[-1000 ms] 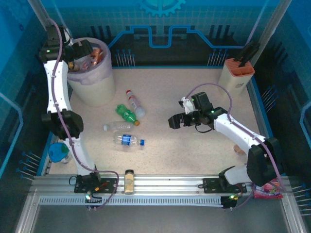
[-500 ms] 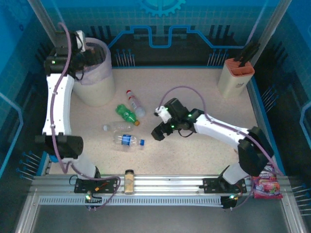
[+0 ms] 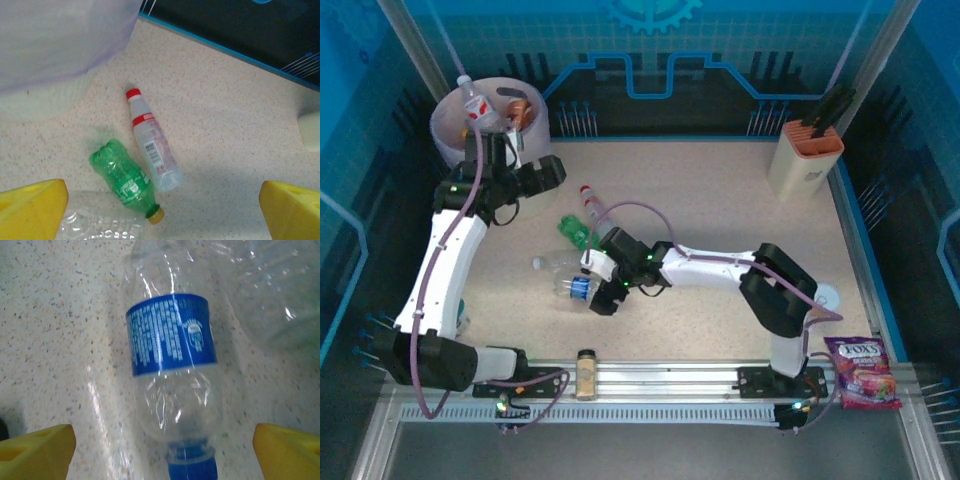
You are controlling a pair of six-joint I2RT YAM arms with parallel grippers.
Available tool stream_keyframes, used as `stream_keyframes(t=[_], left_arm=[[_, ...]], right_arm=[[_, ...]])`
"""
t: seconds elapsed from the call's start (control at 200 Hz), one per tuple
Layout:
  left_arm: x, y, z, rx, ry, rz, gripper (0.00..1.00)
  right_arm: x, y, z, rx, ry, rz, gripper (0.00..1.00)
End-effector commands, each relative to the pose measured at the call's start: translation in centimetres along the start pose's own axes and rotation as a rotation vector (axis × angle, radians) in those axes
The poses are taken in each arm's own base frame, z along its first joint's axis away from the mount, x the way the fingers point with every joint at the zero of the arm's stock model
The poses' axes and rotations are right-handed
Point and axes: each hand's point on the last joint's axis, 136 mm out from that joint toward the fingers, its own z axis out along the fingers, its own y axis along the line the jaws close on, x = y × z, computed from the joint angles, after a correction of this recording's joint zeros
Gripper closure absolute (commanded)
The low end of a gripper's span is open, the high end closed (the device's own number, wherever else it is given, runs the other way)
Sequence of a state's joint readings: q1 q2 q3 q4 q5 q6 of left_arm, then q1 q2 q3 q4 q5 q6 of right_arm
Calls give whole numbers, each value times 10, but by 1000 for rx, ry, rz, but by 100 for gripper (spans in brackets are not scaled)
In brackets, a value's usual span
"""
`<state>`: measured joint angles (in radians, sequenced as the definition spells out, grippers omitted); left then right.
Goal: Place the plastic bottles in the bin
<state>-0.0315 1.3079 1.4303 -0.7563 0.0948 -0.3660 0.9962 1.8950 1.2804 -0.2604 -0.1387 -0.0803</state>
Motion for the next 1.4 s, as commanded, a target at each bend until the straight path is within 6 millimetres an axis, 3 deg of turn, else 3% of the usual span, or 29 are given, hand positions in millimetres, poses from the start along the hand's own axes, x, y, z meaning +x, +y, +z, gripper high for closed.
stream_keyframes(t=[0.0,0.145,0.275,0.405,0.505,0.64,0.856,1.121,1.286,1.396], left_arm=[[8,4,0,56,4,-106,1],[21,17,5,96,9,-226,1],[30,18,5,120,18,-276,1],[34,20,2,112,16,-288,1],[26,15,-5,135,-14,-301,1],[11,-14,-16,277,-33,-336,1],[8,-40,-20,372,-23,-348,1],[41,-118,18,577,104,-358,1],[62,-151,47,626,155,-389,1],[70,-160,65,630,177,-403,1]], right_arm=[[-12,5,17,-29,-34,-28,9],[-2,4,36,-45,-20,-13,12],[5,8,48,-83,-4,8,18],[3,10,44,-104,-26,24,33],[3,8,32,-106,-29,49,42],[1,-6,6,-101,-66,115,55],[-4,-40,-58,-74,-185,268,54],[-18,-118,-142,11,-419,589,55],[-40,-131,-165,8,-566,632,55],[-52,-131,-174,-16,-642,635,55]])
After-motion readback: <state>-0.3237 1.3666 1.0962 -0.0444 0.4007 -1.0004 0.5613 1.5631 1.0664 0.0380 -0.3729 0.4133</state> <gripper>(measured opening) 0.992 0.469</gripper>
